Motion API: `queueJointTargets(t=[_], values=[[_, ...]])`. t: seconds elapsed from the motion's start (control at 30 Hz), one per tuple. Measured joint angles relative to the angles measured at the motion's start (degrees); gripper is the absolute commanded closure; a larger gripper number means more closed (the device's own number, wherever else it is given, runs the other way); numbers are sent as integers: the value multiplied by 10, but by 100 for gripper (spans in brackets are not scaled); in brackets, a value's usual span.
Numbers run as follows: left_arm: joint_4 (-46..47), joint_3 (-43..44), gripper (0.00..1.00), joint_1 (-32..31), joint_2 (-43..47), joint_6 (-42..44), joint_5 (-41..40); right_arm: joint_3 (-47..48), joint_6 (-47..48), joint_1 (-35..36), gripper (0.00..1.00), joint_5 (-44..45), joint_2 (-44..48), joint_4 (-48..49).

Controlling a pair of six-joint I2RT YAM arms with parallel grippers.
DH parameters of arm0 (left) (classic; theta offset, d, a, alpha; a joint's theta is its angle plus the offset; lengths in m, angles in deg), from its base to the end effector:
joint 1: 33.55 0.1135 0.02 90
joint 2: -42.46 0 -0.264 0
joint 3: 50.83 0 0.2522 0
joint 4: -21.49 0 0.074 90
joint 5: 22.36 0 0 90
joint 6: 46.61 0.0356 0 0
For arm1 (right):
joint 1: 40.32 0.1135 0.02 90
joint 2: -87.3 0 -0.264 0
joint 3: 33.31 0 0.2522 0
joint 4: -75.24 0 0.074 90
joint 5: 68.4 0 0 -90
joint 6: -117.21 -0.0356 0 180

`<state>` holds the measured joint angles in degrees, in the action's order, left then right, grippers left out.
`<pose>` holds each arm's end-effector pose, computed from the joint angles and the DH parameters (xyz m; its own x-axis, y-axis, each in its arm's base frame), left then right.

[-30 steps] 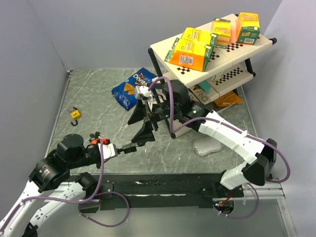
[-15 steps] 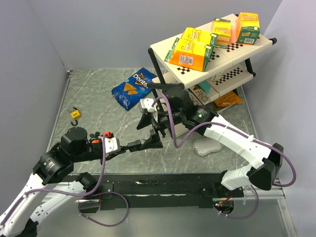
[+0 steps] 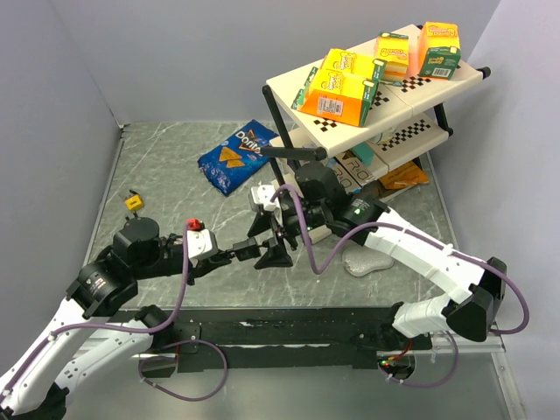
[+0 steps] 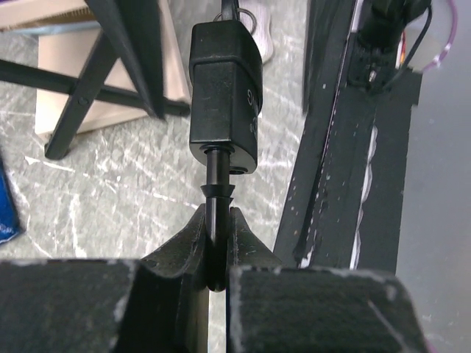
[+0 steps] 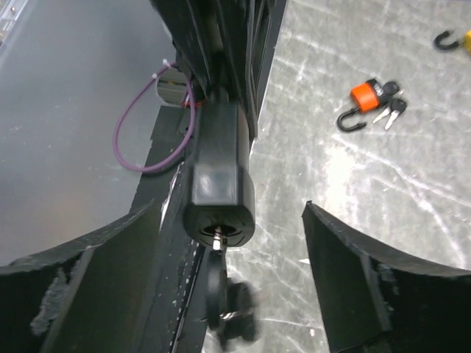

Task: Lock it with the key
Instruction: Lock the lock.

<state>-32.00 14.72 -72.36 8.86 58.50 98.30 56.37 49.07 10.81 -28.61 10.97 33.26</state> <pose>0.0754 -0.0840 0.3546 -0.0393 0.3194 -0.9468 0.9519 0.3001 0.0617 0.1594 0.2414 0.3819 0.0640 -0.3003 -0.9517 -0.9672 -0.2535 0.0149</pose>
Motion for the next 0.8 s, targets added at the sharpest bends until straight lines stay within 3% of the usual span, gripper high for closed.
queueJointTargets(t=[0.3,0.8], values=[[43,0,99,0,0,-29,19,-68,-22,0,42,-9,18,76],[68,0,99,0,-1,-54,34,-91,-71,2,53,-35,59,168]])
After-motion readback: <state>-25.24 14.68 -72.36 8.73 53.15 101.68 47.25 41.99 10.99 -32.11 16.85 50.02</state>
